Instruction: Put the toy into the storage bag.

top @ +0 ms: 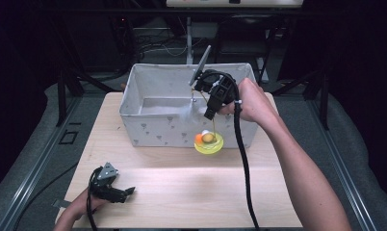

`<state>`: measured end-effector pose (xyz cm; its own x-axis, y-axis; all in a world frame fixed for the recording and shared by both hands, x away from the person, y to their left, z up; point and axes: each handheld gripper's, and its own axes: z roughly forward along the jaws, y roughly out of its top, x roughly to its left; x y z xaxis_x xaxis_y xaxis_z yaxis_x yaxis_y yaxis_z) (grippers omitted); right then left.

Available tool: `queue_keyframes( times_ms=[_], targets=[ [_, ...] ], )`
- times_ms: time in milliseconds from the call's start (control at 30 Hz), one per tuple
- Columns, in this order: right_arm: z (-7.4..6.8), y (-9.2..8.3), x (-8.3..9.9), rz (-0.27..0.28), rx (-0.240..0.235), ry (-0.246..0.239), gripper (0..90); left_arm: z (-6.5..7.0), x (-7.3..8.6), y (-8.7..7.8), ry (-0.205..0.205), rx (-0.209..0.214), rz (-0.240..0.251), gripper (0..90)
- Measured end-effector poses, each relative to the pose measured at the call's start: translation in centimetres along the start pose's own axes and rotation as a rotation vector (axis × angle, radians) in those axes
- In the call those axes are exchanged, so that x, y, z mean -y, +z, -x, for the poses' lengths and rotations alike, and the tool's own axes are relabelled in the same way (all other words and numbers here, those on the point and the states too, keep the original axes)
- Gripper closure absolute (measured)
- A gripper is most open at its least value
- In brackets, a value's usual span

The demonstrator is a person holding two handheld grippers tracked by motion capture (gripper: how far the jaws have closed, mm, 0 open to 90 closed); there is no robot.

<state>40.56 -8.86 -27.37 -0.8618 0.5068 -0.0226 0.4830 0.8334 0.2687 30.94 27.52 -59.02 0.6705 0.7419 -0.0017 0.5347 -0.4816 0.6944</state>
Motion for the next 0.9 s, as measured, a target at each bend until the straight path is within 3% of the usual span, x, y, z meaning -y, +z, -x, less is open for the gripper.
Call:
queue_keyframes(
  times_ms=[900],
  targets=[
    [0.7, -4.3, -1.3, 0.035, 0.041, 0.003, 87.9, 0.0, 0.0, 0.0, 0.000, 0.000, 0.001, 0.0]
  ],
)
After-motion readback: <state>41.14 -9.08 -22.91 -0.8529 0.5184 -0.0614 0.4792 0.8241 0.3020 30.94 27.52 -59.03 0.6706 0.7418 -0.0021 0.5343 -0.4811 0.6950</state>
